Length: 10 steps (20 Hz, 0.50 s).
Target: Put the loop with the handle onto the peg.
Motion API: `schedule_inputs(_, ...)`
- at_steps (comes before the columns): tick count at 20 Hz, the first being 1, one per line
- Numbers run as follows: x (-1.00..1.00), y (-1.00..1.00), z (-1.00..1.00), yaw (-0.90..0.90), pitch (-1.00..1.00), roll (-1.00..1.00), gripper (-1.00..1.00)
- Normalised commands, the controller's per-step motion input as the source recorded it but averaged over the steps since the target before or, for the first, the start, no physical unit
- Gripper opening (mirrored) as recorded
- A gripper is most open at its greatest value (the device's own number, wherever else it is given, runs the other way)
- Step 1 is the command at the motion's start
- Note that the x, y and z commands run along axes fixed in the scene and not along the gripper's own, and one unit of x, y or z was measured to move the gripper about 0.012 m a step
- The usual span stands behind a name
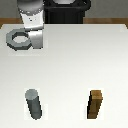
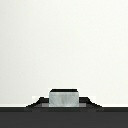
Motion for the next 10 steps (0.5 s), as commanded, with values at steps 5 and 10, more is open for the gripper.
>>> schedule_inputs(5, 0.00, 0.00, 0.00, 0.94, 0.00, 0.00, -1.00)
schedule_inputs(10, 0.00, 0.00, 0.00, 0.35, 0.00, 0.00, -1.00)
